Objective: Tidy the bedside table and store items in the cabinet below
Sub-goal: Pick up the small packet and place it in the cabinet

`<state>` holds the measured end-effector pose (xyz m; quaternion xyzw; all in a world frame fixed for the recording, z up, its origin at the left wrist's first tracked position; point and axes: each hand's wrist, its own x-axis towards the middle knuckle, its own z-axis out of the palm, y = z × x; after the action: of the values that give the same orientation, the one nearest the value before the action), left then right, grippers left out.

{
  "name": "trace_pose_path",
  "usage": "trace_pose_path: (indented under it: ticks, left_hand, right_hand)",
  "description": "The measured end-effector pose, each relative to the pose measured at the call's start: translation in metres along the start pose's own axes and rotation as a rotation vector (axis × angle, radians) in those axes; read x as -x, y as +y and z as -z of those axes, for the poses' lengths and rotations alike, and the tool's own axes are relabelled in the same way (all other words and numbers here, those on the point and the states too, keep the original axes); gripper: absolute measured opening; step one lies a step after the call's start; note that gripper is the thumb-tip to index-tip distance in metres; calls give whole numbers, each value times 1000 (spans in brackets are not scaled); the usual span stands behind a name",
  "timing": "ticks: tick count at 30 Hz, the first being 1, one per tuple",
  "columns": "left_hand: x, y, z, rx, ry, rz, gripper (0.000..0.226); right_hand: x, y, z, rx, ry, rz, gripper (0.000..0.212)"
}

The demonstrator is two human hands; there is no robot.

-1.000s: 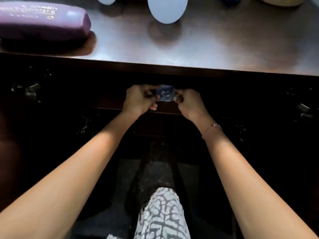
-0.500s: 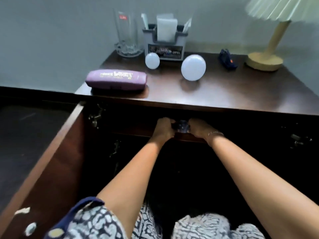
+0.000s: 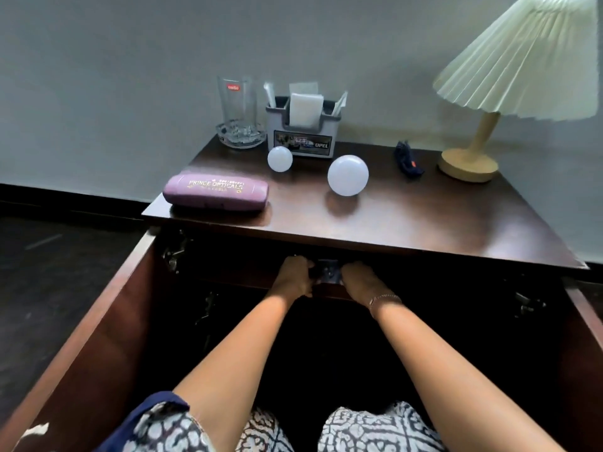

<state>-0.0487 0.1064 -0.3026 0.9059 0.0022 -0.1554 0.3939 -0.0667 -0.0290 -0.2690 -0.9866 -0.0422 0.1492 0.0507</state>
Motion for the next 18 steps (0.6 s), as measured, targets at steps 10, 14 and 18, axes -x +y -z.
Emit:
trace_pose_path:
  ticks: [10,14,18]
  left_hand:
    - [3,3,0,-56,36,144,39]
    - [4,4,0,-86,44,196,31]
    - [7,1,-2,-27,58,212,35]
  right_hand:
    - [2,7,-5,-48,15,68,36]
    - [0,10,-6,-57,15,93,37]
    - [0,13,-7,-45,-15,97,38]
